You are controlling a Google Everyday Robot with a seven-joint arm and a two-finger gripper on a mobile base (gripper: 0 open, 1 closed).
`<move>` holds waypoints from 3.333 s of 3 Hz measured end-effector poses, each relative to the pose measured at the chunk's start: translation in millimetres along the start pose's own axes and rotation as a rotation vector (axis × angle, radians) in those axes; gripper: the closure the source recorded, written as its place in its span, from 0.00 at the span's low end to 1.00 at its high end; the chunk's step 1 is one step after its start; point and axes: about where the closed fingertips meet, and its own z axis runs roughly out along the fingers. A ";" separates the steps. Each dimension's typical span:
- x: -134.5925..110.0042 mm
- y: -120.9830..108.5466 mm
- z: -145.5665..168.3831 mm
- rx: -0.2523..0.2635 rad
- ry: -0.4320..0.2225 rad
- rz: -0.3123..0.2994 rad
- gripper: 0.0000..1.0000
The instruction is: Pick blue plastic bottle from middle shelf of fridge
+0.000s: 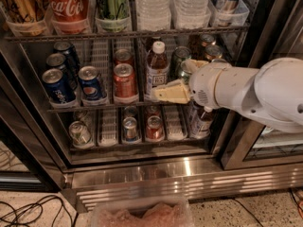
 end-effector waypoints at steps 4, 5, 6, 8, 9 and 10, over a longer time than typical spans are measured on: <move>-16.2 -3.6 68.3 -0.098 -0.070 -0.057 0.17; -17.3 -8.3 78.8 -0.100 -0.069 -0.077 0.18; -12.7 -13.5 86.7 -0.085 -0.056 -0.087 0.37; -10.6 -19.3 87.9 -0.021 -0.037 -0.092 0.83; -26.8 -18.4 81.7 -0.008 -0.047 -0.105 1.00; -32.7 -17.3 78.2 -0.007 -0.057 -0.115 1.00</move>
Offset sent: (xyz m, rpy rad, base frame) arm 0.0447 0.0350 -0.0140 0.0507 -0.0295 0.0929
